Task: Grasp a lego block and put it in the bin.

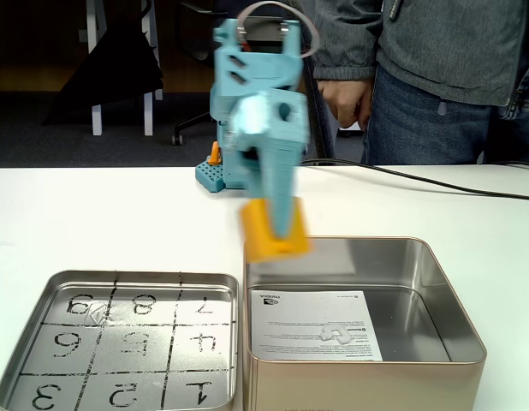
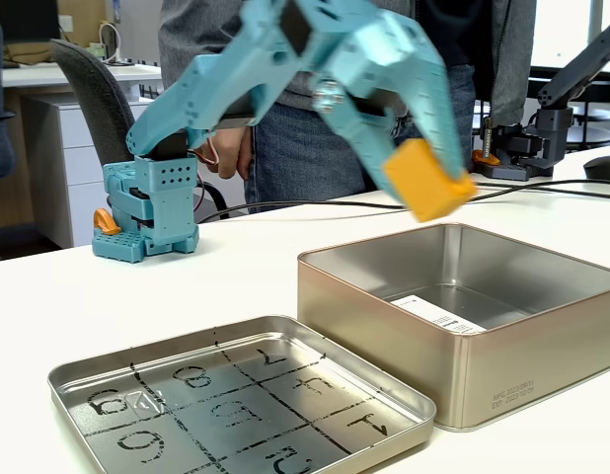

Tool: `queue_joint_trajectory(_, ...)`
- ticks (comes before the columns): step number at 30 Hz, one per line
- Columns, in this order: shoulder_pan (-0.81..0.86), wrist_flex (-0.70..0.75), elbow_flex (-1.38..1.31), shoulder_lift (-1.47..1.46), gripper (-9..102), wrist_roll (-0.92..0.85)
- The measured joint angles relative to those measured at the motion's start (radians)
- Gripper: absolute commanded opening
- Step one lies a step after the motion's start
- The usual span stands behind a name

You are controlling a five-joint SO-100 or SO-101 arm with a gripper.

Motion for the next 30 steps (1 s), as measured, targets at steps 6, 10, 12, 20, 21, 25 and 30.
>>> queue_joint_trajectory(6, -0.155, 0.035, 0.002, -0.058, 0, -0.015)
queue_joint_trajectory(10, -0.167, 0.054, -0.017, -0.160, 0, -0.020)
queue_joint_trajectory(12, -0.161, 0.054, -0.018, -0.210, 0, -0.020)
queue_joint_trajectory(20, -0.150, 0.057, -0.018, -0.325, 0, -0.014)
queue_joint_trajectory(21, -0.144, 0.057, -0.018, -0.325, 0, -0.014)
queue_joint_trajectory(25, -0.133, 0.057, -0.018, -0.325, 7, -0.012)
queue_joint_trajectory(30, -0.118, 0.031, -0.018, -0.313, 28, 0.029)
